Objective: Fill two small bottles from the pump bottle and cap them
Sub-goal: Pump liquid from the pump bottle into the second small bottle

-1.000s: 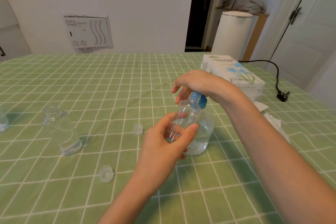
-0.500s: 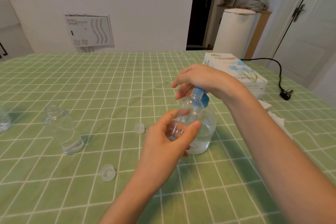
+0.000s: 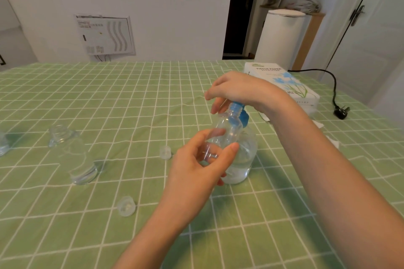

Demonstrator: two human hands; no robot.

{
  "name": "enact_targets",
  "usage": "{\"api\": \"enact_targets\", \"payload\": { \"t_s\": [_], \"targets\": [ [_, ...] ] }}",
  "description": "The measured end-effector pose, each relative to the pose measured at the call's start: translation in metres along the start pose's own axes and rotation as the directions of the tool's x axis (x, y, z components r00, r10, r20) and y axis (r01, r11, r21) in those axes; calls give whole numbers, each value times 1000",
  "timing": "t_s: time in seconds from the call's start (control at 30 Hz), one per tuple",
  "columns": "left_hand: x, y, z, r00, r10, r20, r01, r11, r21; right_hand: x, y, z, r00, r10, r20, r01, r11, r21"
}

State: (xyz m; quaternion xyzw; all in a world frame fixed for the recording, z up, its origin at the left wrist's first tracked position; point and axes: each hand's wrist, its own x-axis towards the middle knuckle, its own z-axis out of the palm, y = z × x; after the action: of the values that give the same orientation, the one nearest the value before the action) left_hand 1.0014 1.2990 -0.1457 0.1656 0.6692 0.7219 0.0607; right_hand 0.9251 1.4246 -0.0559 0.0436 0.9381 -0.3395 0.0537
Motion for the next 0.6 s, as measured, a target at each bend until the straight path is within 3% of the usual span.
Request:
{"api": "enact_targets", "payload": {
  "t_s": [0.6],
  "targets": [
    [-1,-4,-2,1000,5,-2,-5,1000,24,1,12,7,998,-7,58,-1,989,147]
  ]
}}
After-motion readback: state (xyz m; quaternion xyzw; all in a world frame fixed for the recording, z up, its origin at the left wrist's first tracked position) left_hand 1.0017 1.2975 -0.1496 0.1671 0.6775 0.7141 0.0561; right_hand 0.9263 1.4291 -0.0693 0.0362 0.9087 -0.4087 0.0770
